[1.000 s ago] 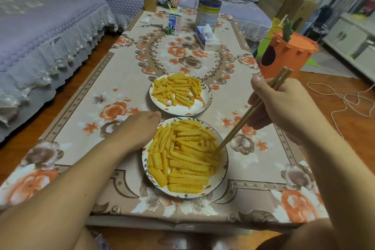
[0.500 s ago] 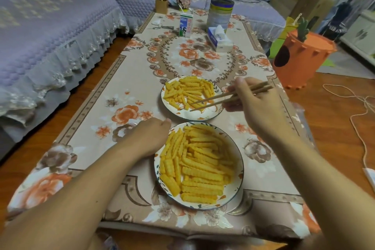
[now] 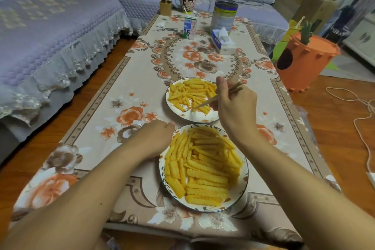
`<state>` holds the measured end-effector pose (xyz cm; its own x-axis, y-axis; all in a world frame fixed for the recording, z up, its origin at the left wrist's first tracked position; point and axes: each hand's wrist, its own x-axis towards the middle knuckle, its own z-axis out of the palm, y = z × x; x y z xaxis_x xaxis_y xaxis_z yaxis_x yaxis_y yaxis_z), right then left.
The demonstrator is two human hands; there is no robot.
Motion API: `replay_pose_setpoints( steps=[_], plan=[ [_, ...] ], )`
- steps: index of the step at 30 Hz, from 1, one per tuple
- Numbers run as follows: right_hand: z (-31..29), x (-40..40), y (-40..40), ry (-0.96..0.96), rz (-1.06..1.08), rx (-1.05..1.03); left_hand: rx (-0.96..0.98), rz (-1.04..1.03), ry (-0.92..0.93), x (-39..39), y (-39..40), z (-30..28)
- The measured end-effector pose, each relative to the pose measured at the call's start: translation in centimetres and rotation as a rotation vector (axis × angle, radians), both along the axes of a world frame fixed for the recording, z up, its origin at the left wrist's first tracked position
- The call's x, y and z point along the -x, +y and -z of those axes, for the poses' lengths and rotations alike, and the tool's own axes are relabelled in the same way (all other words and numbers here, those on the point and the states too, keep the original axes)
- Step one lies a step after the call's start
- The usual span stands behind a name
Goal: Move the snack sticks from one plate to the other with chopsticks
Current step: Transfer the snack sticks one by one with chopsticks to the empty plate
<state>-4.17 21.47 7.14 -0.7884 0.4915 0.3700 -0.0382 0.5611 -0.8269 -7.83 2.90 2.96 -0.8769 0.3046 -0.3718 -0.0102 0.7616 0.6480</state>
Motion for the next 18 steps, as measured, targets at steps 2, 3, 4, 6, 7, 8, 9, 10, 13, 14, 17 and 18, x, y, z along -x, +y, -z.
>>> replay_pose_setpoints(
  steps=[2, 3, 4, 6, 7, 8, 9, 10, 13, 14, 17, 18],
  plan=[
    [-0.7, -0.7, 0.6, -0.008, 0.011, 0.023, -0.023, -0.022, -0.099, -0.3, -0.3, -0.9],
    [-1.4, -1.3, 1.1, -0.003, 0.019, 0.048, -0.018, -0.029, -0.148, -0.4, -0.4, -1.3],
    [-2.2, -2.0, 1.7, 0.001, 0.028, 0.073, -0.016, -0.032, -0.188, -0.5, -0.5, -1.5],
    [-4.2, -3.9, 3.1, -0.004, 0.046, 0.147, -0.024, -0.023, -0.241, -0.8, -0.7, -1.8],
    [-5.1, -5.0, 3.9, -0.013, 0.058, 0.188, -0.034, -0.02, -0.252, -1.0, -0.7, -1.9],
    [-6.1, -6.2, 4.7, -0.031, 0.071, 0.224, -0.045, -0.022, -0.262, -1.1, -0.9, -1.9],
    [-6.8, -7.3, 5.4, -0.061, 0.08, 0.252, -0.061, -0.027, -0.283, -1.2, -1.0, -1.8],
    [-7.5, -8.3, 6.1, -0.102, 0.081, 0.264, -0.081, -0.032, -0.305, -1.4, -1.1, -1.7],
    [-8.2, -10.4, 7.0, -0.224, 0.061, 0.184, -0.148, -0.005, -0.352, -1.5, -1.3, -0.9],
    [-8.1, -10.9, 7.0, -0.25, 0.049, 0.148, -0.164, -0.002, -0.361, -1.6, -1.4, -0.6],
    [-7.3, -11.8, 6.9, -0.307, 0.003, 0.081, -0.221, -0.025, -0.382, -1.8, -1.6, -0.2],
    [-7.2, -12.0, 7.0, -0.312, -0.007, 0.075, -0.236, -0.032, -0.377, -1.9, -1.6, -0.1]
  ],
)
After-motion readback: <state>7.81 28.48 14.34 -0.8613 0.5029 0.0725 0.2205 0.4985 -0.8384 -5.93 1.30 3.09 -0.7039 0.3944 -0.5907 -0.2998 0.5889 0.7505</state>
